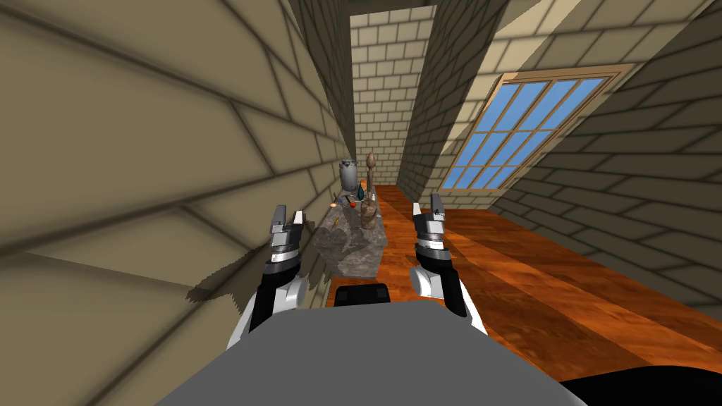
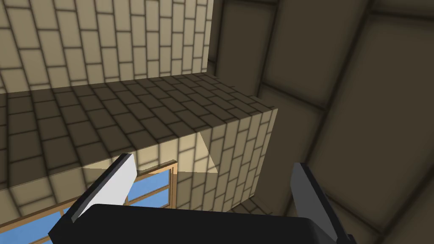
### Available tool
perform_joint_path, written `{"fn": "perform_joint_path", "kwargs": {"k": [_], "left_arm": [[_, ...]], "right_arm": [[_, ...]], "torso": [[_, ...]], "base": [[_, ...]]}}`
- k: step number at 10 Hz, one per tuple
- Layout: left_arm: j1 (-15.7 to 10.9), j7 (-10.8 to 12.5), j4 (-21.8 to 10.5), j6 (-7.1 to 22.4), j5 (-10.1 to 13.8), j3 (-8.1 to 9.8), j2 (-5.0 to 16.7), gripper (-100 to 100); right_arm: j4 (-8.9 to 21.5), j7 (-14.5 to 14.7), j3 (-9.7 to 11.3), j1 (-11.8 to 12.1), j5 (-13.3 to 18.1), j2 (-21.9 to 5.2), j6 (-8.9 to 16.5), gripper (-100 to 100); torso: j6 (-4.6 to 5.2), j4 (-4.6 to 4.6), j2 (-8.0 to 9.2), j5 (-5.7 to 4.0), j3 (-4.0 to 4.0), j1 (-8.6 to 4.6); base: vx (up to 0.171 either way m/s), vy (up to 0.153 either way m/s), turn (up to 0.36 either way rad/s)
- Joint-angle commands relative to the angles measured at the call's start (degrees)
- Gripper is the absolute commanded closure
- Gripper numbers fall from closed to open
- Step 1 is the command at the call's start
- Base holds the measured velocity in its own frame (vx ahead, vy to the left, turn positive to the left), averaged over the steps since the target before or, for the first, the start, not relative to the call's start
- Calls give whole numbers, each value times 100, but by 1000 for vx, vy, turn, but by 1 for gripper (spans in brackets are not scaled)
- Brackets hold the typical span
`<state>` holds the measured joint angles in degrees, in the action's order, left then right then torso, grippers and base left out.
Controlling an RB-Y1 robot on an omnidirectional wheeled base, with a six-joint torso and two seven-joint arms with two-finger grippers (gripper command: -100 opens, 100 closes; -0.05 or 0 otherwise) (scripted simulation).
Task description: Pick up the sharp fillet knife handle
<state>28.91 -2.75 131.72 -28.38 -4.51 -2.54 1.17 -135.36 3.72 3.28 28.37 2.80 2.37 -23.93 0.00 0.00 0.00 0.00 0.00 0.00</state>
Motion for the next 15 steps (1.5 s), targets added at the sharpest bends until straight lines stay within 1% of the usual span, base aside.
{"fn": "perform_joint_path", "kwargs": {"k": [1,3,5,6,8,9,10,11,12,13,14,15], "left_arm": [[-243,208,-134,241,-2,59,184,-100],[-500,437,-291,505,-7,124,321,-100],[-837,742,-513,833,-18,213,454,-100],[-837,742,-513,859,-18,213,454,-100],[-1239,1106,-808,1221,-35,324,583,-100],[-1242,1119,-808,1294,-35,324,583,-100],[-1468,1332,-982,1524,-47,387,645,-100],[-1660,1485,-1169,1692,-61,455,706,-100],[-1706,1560,-1172,1805,-61,455,706,-100],[-1941,1769,-1378,1968,-77,528,767,-100],[-1956,1803,-1378,2086,-77,528,767,-100],[-2216,2030,-1601,2308,-95,606,828,-100]], "right_arm": [[0,0,0,0,0,0,0,0],[0,0,0,0,0,0,0,0],[0,0,0,0,0,0,0,0],[0,0,0,0,0,0,0,0],[0,0,0,0,0,0,0,0],[0,0,0,0,0,0,0,0],[0,0,0,0,0,0,0,0],[0,0,0,0,0,0,0,0],[0,0,0,0,0,0,0,0],[0,0,0,0,0,0,0,0],[0,0,0,0,0,0,0,0],[0,0,0,0,0,0,0,0]], "torso": [[0,0,0,0,0,0],[1,0,1,1,1,4],[1,0,1,1,0,4],[0,0,1,1,0,4],[1,0,-1,0,-1,1],[1,0,-1,0,-1,0],[-1,0,-1,0,-1,1],[1,-1,-2,0,-1,1],[0,-1,-2,0,-1,0],[-1,-1,-2,0,-1,0],[0,-1,-4,0,-2,-1],[-1,-1,-2,0,-2,-2]], "base": [[-7,4,-77],[-11,9,-55],[-10,5,-49],[-6,4,-17],[-5,1,-49],[-3,1,-18],[-3,-2,-23],[-4,-4,-66],[-2,-2,-17],[-1,-5,-24],[0,-5,-18],[0,-9,-29]]}}
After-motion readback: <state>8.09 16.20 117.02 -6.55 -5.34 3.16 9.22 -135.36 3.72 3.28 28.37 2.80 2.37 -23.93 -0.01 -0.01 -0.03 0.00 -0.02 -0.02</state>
